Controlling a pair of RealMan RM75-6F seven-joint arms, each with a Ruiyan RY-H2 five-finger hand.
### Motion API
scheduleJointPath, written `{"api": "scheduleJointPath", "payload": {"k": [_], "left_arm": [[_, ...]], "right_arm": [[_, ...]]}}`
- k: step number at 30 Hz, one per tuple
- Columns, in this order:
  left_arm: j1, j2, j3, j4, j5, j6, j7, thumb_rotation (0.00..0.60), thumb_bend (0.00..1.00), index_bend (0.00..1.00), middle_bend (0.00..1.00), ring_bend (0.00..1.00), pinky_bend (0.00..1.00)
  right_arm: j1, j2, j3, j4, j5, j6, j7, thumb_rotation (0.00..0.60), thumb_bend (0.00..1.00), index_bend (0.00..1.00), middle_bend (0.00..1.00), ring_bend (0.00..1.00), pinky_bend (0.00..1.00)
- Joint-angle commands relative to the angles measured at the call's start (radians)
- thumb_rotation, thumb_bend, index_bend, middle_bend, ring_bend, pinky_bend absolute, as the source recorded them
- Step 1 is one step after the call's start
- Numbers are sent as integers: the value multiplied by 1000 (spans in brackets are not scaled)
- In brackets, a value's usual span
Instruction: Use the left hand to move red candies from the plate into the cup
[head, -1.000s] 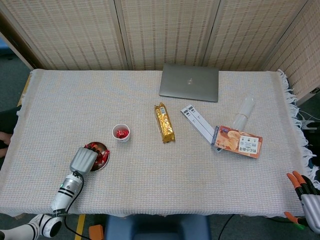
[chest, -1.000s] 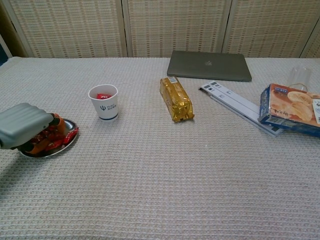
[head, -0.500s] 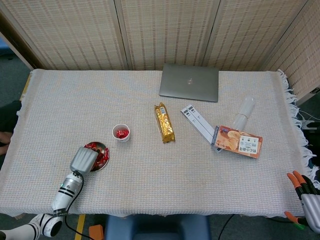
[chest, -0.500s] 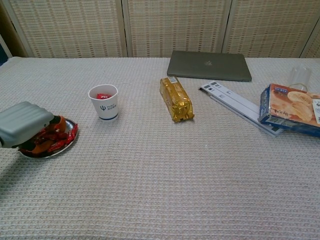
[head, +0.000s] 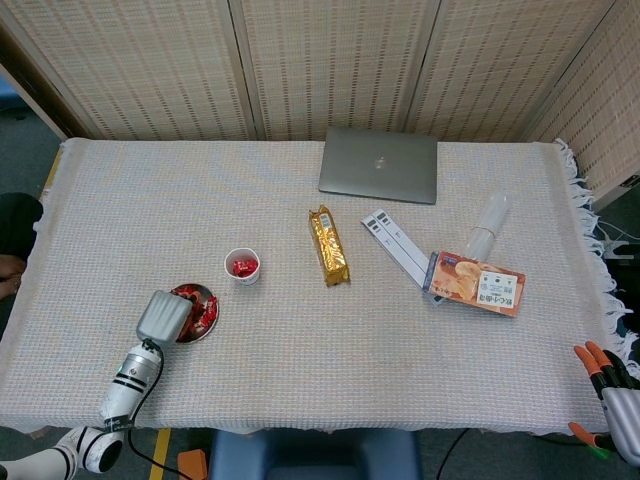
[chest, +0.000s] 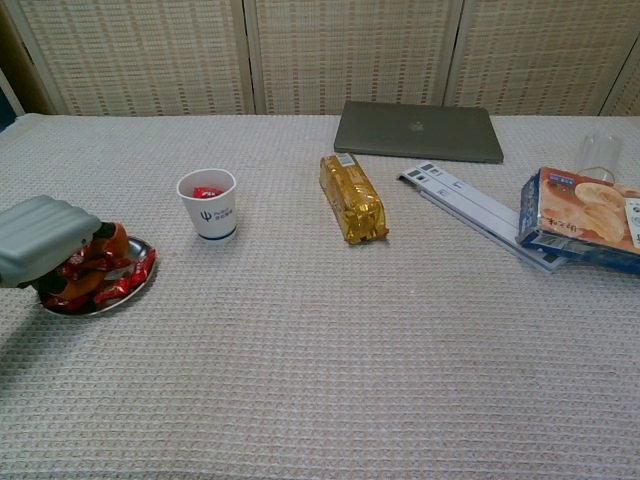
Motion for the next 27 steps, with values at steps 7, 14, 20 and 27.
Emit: {"api": "scheduleJointPath", "payload": {"k": [7, 14, 20, 27], "left_arm": [[-56, 87, -93, -186, 3, 32, 26, 600, 524, 709, 693, 672, 1000], [-150, 74, -188, -255, -48, -21, 96, 600, 525, 708, 688, 672, 1000], [-212, 25, -210, -214, -85, -73, 142, 600, 524, 698, 678, 672, 1000], [-252, -30, -204, -148, -101, -98, 155, 600, 523, 686, 667, 672, 1000]], "right_arm": [[8, -2, 6, 0, 16, -16, -3, 600, 42, 0, 0, 0, 282], [17, -2, 16, -2, 46, -34, -6, 600, 43, 0, 0, 0, 282], [17, 2, 21, -1, 61, -36, 0, 600, 43, 0, 0, 0, 282], [18, 4, 25, 0, 70, -38, 6, 600, 43, 0, 0, 0, 282]]}}
